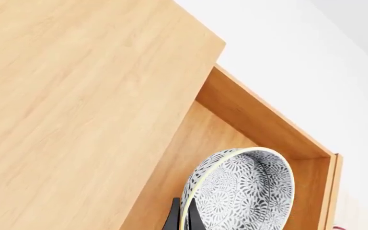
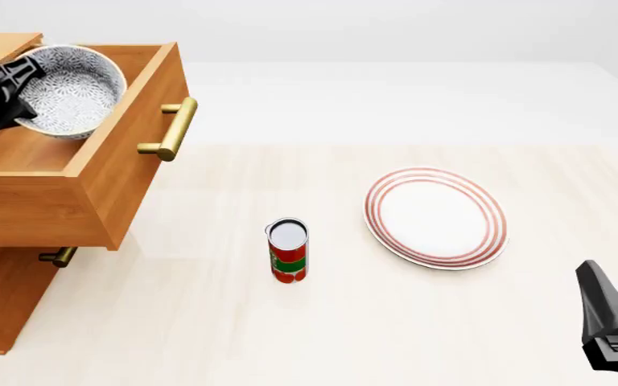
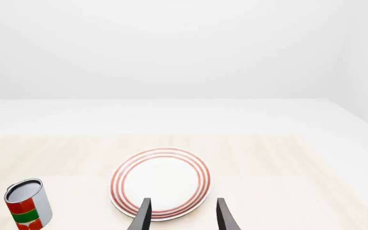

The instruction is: Put the bowl in the top drawer of the cabinet.

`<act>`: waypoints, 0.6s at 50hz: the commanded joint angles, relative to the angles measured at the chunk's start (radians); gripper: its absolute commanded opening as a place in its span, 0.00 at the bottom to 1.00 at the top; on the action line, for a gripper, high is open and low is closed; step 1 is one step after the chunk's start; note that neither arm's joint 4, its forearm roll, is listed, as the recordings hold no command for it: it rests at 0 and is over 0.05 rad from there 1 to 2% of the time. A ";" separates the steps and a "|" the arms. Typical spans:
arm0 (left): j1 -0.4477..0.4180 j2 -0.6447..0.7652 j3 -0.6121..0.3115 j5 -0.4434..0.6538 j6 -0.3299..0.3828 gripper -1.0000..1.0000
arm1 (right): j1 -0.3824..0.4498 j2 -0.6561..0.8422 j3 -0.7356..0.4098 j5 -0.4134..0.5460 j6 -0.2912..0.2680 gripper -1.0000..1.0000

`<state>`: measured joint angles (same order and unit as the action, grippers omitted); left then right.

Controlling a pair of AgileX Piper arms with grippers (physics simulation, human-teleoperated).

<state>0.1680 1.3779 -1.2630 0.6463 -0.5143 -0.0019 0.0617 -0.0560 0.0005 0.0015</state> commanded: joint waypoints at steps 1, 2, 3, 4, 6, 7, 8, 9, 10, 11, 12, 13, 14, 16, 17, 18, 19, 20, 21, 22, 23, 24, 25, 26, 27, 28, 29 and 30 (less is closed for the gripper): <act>0.002 0.011 0.001 -0.010 0.008 0.00 | 0.000 0.000 0.000 0.000 0.000 1.00; 0.002 0.011 0.002 -0.011 0.008 0.00 | 0.000 0.000 0.000 0.000 0.000 1.00; 0.003 0.011 0.004 -0.012 0.009 0.00 | 0.000 0.000 0.000 0.000 0.000 1.00; 0.003 0.011 0.006 -0.013 0.011 0.00 | 0.000 0.000 0.000 0.000 0.000 1.00; 0.004 0.010 0.009 -0.014 0.011 0.00 | 0.000 0.000 0.000 0.000 0.000 1.00; 0.003 0.010 0.009 -0.014 0.011 0.00 | 0.000 0.000 0.000 0.000 0.000 1.00; 0.003 0.009 0.009 -0.013 0.012 0.00 | 0.000 0.000 0.000 0.000 0.000 1.00; 0.002 0.008 0.009 -0.013 0.011 0.00 | 0.000 0.000 0.000 0.000 0.000 1.00; 0.002 0.007 0.010 -0.013 0.011 0.00 | 0.000 0.000 0.000 0.000 0.000 1.00; 0.000 0.005 0.011 -0.013 0.011 0.00 | 0.000 0.000 0.000 0.000 0.000 1.00; -0.001 0.001 0.012 -0.012 0.011 0.00 | 0.000 0.000 0.000 0.000 0.000 1.00; -0.003 -0.003 0.014 -0.010 0.010 0.00 | 0.000 0.000 0.000 0.000 0.000 1.00; -0.002 -0.005 0.016 -0.010 0.010 0.00 | 0.000 0.000 0.000 0.000 0.000 1.00; -0.004 -0.009 0.019 -0.011 0.013 0.00 | 0.000 0.000 0.000 0.000 0.000 1.00; -0.004 -0.011 0.020 -0.010 0.013 0.00 | 0.000 0.000 0.000 0.000 0.000 1.00; 0.002 -0.011 0.017 -0.009 0.019 0.00 | 0.000 0.000 0.000 0.000 0.000 1.00; -0.001 -0.014 0.013 -0.010 0.026 0.00 | 0.000 0.000 0.000 0.000 0.000 1.00; -0.006 -0.016 0.008 -0.009 0.037 0.00 | 0.000 0.000 0.000 0.000 0.000 1.00; -0.008 -0.017 0.006 -0.006 0.043 0.00 | 0.000 0.000 0.000 0.000 0.000 1.00; 0.000 -0.023 -0.005 -0.006 0.062 1.00 | 0.000 0.000 0.000 0.000 0.000 1.00; -0.008 -0.024 -0.009 0.001 0.053 1.00 | 0.000 0.000 0.000 0.000 0.000 1.00; -0.010 -0.027 -0.012 0.002 0.053 1.00 | 0.000 0.000 0.000 0.000 0.000 1.00; -0.013 -0.031 -0.015 0.003 0.058 1.00 | 0.000 0.000 0.000 0.000 0.000 1.00; -0.018 -0.034 -0.017 0.006 0.054 1.00 | 0.000 0.000 0.000 0.000 0.000 1.00; -0.020 -0.035 -0.019 0.008 0.054 1.00 | 0.000 0.000 0.000 0.000 0.000 1.00; -0.020 -0.036 -0.021 0.010 0.055 1.00 | 0.000 0.000 0.000 0.000 0.000 1.00; -0.022 -0.037 -0.022 0.011 0.054 1.00 | 0.000 0.000 0.000 0.000 0.000 1.00; -0.023 -0.039 -0.027 0.015 0.055 1.00 | 0.000 0.000 0.000 0.000 0.000 1.00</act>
<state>0.1573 1.3570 -1.2680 0.6474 -0.4763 -0.0018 0.0617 -0.0560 0.0005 0.0015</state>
